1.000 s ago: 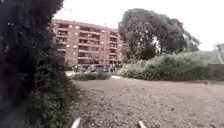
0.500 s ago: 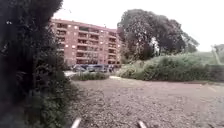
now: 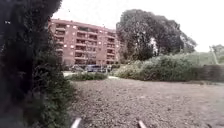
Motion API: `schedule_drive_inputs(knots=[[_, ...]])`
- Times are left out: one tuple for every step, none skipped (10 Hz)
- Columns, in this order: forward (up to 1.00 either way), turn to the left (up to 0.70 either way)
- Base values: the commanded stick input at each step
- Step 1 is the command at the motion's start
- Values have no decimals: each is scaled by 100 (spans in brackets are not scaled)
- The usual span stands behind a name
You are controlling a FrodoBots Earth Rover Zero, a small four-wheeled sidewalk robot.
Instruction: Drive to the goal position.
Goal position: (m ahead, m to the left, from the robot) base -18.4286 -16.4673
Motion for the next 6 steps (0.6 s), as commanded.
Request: schedule_drive_inputs(knots=[[0, -70], [0, -70], [0, -70], [0, -70], [0, -62], [28, -34]])
